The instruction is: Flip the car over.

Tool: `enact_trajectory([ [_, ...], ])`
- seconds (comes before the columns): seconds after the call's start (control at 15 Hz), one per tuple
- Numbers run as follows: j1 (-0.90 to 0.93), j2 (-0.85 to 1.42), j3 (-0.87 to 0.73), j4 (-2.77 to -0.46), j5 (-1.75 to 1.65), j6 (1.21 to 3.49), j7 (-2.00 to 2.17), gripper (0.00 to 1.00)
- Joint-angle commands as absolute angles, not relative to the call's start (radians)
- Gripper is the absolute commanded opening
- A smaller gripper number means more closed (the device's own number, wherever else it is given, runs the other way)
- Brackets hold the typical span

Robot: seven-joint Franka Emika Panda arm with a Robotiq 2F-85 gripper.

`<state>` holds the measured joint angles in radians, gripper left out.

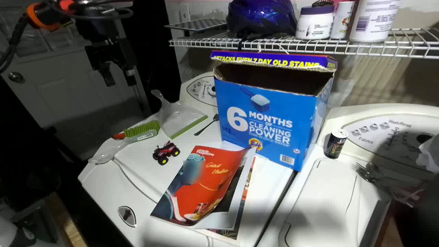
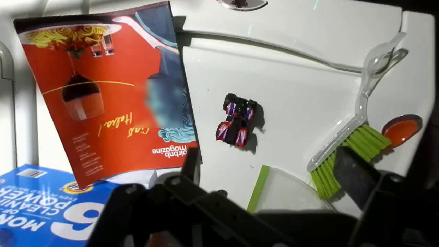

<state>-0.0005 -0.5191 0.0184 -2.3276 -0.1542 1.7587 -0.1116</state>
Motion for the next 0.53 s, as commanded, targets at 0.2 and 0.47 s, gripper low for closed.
enact_trajectory([
  [0.2, 0.011, -0.448, -0.019, -2.286, -0.128, 1.711, -0.155, 1.00],
  [0.47, 0.011, -0.300, -0.072, -2.261, -0.075, 1.681, -0.244, 1.00],
])
